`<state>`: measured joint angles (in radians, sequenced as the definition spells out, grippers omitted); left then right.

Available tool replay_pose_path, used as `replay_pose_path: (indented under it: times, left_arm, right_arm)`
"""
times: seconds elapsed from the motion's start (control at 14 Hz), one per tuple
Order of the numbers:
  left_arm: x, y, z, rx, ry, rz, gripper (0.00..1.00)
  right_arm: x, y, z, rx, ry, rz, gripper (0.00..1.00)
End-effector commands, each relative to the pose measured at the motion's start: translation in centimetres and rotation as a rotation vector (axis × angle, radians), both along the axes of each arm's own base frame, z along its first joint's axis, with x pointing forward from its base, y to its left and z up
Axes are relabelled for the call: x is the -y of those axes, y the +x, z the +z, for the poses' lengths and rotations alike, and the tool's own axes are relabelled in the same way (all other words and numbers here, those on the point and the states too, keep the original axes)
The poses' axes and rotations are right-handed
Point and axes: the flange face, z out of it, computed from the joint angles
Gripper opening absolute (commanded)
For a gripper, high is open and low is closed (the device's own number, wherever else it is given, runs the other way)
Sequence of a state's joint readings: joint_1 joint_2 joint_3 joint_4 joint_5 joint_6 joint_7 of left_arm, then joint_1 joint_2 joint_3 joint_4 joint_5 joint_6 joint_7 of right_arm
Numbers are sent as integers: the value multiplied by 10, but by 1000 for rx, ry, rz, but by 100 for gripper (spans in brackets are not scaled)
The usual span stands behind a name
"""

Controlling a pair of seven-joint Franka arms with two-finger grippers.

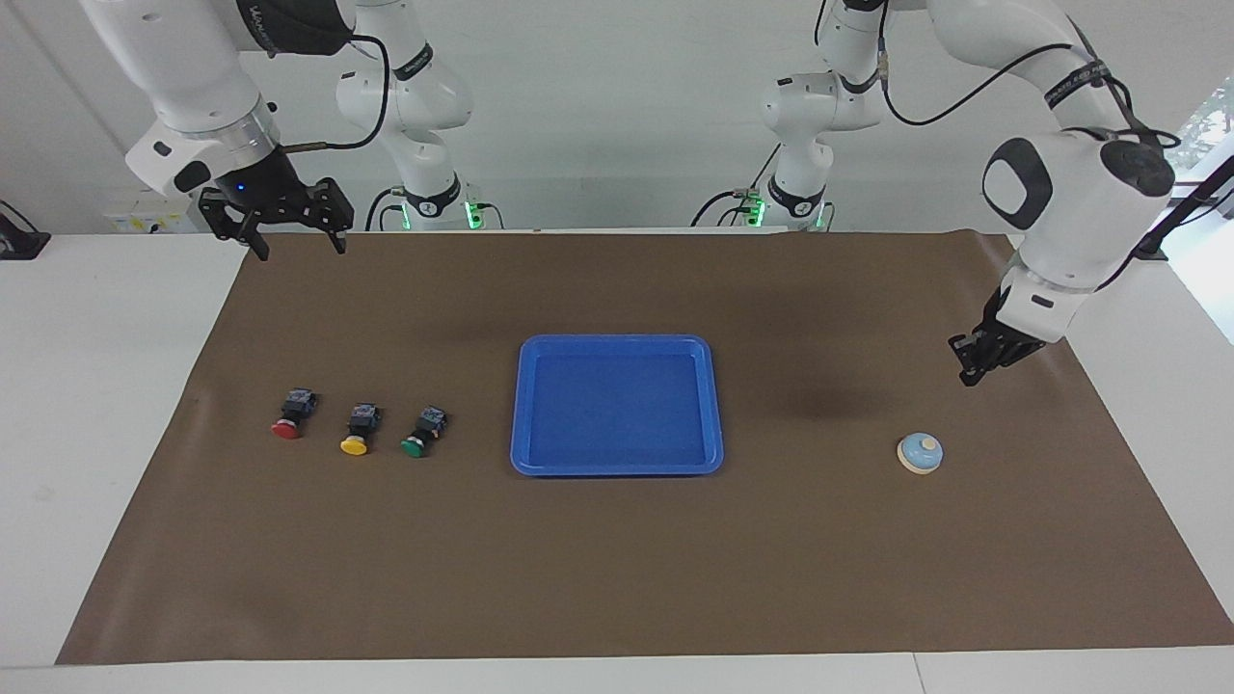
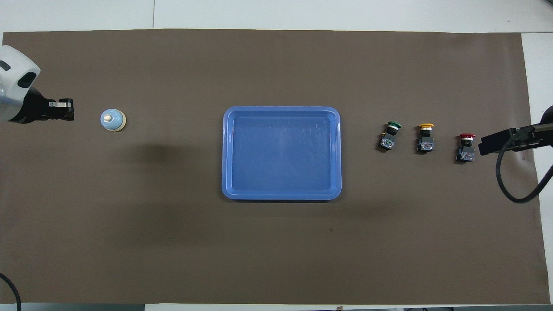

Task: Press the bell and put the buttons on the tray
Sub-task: 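Move the left gripper over the bell and press down on it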

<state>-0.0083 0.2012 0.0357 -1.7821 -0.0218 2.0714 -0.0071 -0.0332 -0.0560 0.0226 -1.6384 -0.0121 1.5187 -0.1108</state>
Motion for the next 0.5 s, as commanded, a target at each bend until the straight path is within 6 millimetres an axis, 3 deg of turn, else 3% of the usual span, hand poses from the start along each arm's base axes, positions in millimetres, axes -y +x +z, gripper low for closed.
replay_pose_path:
  times: [0.0,0.21,0.29,0.43]
  left_arm:
    - [6,25,-38,16,-5,-6,0]
    - [10,50,-62,16,-1,-5,0]
    - [16,54,-74,3,2,-12,0]
    - [11,53,-79,-5,6,-7,0]
  right_arm:
    - [2,-3,2,-4,0,9,100]
    - [1,-3,2,-4,1,9,100]
    - [1,-3,2,-2,1,9,100]
    - [2,-3,2,-4,0,9,100]
